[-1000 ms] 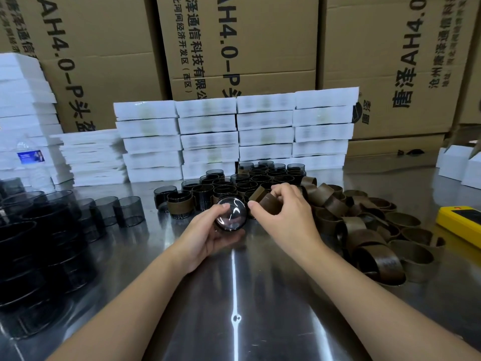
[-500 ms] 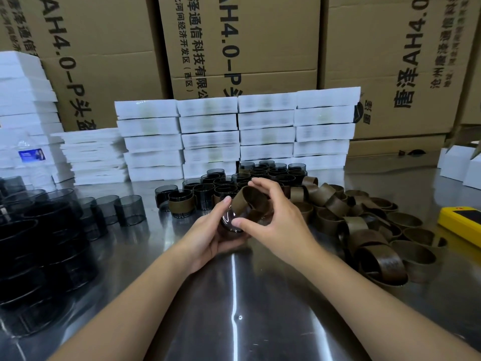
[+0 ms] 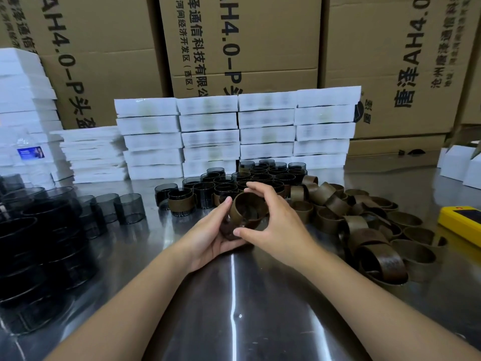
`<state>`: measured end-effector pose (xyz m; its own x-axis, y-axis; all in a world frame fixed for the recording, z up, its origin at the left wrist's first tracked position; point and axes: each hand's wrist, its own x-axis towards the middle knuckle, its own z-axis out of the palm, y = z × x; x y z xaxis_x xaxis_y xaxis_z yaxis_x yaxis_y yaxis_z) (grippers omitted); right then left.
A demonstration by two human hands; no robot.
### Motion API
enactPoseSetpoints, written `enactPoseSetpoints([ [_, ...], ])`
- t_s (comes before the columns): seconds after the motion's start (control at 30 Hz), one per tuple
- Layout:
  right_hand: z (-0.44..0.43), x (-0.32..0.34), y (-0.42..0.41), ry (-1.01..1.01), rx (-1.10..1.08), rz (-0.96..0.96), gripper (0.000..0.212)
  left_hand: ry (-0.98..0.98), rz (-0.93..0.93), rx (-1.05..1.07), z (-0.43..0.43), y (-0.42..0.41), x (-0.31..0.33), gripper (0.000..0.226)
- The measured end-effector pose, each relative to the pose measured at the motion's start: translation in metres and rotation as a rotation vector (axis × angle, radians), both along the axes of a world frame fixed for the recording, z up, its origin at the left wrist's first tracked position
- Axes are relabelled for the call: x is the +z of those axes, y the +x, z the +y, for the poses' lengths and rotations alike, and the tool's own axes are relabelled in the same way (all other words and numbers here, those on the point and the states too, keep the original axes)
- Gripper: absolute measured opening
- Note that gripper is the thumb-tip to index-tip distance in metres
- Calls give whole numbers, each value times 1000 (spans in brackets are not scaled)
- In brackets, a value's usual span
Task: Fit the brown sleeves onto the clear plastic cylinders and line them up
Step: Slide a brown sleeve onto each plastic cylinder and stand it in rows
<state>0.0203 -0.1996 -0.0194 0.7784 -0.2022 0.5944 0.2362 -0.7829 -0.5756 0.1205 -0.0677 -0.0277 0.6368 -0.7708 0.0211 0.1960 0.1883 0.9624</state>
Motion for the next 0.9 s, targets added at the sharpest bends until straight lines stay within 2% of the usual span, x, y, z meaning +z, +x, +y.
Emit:
enactPoseSetpoints([
  [0.13, 0, 0, 1, -33, 11, 7, 80, 1, -26, -56, 2, 0, -1, 57],
  [0.33, 3, 1, -2, -101, 19, 46, 80, 5, -34, -25, 4, 3, -5, 75],
  [0.5, 5, 1, -3, -140, 33, 36, 79, 12, -23, 0, 3, 3, -5, 61],
  [0.6, 4, 0, -3, -117, 75, 34, 79, -7, -1, 28, 2, 3, -4, 66],
  [0.67, 7, 0, -2, -11, 95, 10, 76, -51, 21, 41, 2, 2, -4, 67],
  [0.77, 10, 4, 0, 261, 86, -23, 64, -138, 44, 45, 0, 3, -2, 69],
  [0.9, 7, 8, 3, 626, 128, 68, 44, -175, 39, 88, -2, 6, -4, 72],
])
